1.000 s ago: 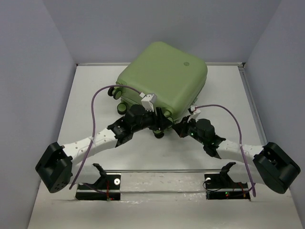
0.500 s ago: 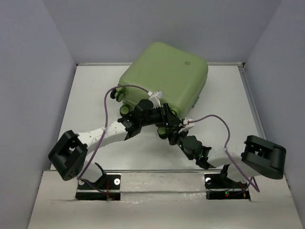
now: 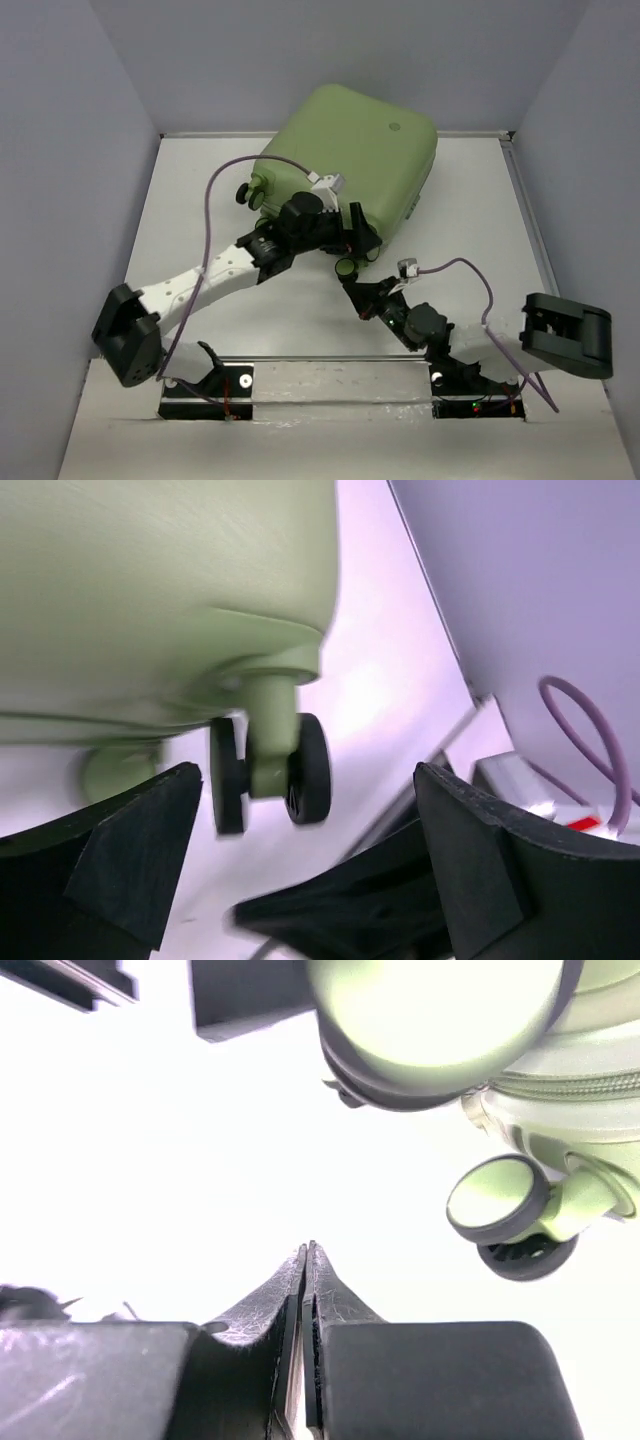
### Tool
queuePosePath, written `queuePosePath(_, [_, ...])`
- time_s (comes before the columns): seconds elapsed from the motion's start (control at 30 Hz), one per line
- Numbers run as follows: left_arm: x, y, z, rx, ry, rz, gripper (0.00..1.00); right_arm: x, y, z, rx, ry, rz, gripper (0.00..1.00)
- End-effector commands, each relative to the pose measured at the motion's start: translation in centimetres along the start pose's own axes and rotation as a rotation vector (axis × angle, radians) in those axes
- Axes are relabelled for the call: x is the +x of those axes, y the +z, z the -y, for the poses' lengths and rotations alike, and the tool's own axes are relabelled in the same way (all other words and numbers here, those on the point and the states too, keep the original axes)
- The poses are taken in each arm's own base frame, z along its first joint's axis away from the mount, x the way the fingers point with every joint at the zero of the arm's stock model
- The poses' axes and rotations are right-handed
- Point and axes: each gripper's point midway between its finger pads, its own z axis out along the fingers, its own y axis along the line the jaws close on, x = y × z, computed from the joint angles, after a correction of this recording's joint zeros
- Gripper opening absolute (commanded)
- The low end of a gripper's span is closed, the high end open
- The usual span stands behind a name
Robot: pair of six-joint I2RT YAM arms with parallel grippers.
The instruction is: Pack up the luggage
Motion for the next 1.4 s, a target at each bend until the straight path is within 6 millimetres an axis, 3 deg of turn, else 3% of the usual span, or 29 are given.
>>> queuePosePath(0.0, [-8.8, -12.0, -1.2, -0.193, 0.175, 0.363, 0.99, -1.5, -1.2, -0.8, -0.023, 0.016, -0.021, 0.07])
queuePosePath(0.03, [-8.5, -13.5, -4.6, -0.312, 0.161, 0.354, 0.99, -2.6, -1.4, -1.3, -0.036, 0.026, -0.002, 0.07])
queuePosePath(0.13, [-8.9, -17.5, -9.8, -0.499, 0.129, 0.384, 0.99, -2.6, -1.8, -0.8, -0.025, -0.008, -0.024, 0.07])
queuePosePath(0.17, [-9.0, -19.2, -13.1, -0.616, 0.088, 0.381, 0.99, -2.6, -1.9, -0.8, -0.029, -0.012, -0.031, 0.07])
queuePosePath(0.27, [-9.5, -21.6, -18.5, -0.798, 0.072, 0.376, 0.99, -2.0, -2.2, -0.7, -0.038, -0.03, -0.061, 0.07])
queuePosePath(0.3, [-9.5, -21.4, -19.8, -0.834, 0.092, 0.344, 0.99, -1.9, -2.3, -0.9, -0.048, -0.03, -0.068, 0.07])
queuePosePath(0.37, [-10.5, -20.8, -20.5, -0.827, 0.116, 0.341, 0.99, -1.5, -2.4, -0.8, -0.054, -0.031, -0.082, 0.07])
queuePosePath(0.5, [-11.6, -17.4, -19.0, -0.651, 0.231, 0.276, 0.99, -0.9, -2.5, -1.3, -0.087, -0.063, -0.113, 0.07])
queuePosePath(0.67, [-14.1, -17.0, -19.3, -0.674, 0.323, 0.294, 0.99, -0.3, -2.4, -1.5, -0.106, -0.085, -0.139, 0.07])
queuePosePath(0.8, [-14.6, -15.7, -21.9, -0.754, 0.34, 0.217, 0.99, 0.2, -2.2, -1.8, -0.118, -0.096, -0.154, 0.07])
queuePosePath(1.1, [-15.5, -14.6, -24.8, -0.845, 0.361, 0.18, 0.99, 1.0, -1.7, -2.8, -0.159, -0.118, -0.183, 0.07])
queuePosePath(1.37, [-16.5, -13.2, -24.5, -0.796, 0.373, 0.198, 0.96, 1.1, -1.9, -2.6, -0.155, -0.102, -0.19, 0.07])
